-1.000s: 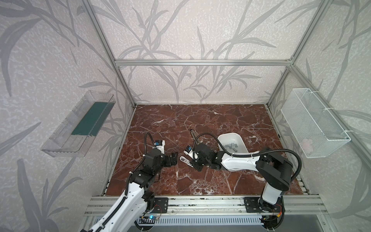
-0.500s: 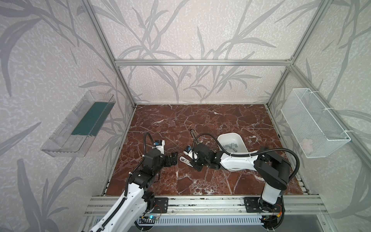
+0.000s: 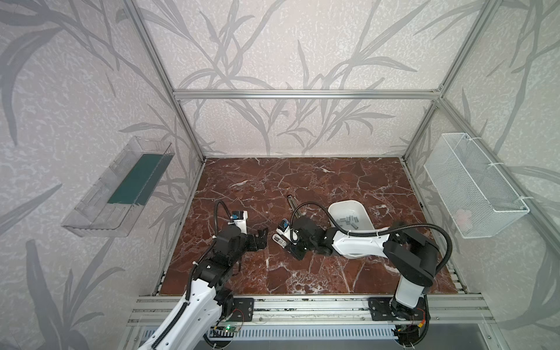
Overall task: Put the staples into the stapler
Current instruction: 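Lower the strip into the white stapler's channel and open the right gripper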
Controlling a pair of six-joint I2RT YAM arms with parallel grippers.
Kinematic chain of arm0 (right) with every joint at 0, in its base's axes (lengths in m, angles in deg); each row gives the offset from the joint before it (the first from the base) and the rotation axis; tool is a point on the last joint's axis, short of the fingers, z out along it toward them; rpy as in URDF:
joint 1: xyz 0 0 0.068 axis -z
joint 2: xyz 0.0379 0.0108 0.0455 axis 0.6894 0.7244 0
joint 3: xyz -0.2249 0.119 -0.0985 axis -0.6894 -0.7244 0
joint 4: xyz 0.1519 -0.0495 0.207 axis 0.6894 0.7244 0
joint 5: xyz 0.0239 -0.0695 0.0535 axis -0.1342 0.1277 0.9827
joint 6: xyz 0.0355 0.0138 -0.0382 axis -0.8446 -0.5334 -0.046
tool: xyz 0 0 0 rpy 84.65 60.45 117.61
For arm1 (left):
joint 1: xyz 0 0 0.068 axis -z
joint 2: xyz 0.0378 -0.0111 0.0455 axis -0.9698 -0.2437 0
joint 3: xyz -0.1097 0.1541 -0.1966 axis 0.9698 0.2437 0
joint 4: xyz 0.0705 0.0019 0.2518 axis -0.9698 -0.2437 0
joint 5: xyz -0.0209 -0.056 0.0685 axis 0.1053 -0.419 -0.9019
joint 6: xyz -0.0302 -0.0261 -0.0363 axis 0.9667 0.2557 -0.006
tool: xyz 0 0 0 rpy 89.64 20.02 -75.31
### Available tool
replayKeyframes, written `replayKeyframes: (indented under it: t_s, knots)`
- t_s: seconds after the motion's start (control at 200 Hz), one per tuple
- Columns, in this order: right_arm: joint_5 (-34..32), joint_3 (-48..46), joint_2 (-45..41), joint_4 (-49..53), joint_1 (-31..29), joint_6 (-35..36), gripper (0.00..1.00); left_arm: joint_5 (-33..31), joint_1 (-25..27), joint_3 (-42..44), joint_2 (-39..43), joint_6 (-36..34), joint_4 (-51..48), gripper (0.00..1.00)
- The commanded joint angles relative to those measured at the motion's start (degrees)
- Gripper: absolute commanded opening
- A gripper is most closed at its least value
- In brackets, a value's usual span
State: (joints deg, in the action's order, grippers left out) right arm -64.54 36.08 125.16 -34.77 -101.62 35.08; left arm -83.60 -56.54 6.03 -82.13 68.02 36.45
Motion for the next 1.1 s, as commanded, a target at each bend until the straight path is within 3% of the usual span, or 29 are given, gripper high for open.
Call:
replayKeyframes:
  t_s: [0.0,0.565,1.094]
  knots:
    - [2.0,0.3,-0.4,-1.2,-0.2,-1.3,0.04,-0.7,-0.3,0.0,0.5,0.7,0.4,0.99]
    - [-5.3,-0.9,-3.4,-0.7,-0.2,-0.5,0.04,-0.9,-0.3,0.2,1.2,0.7,0.3,0.99]
    - [-5.1,0.3,-1.4,-0.1,-0.2,-0.4,0.03,-1.0,-0.3,0.4,1.6,0.8,0.2,0.99]
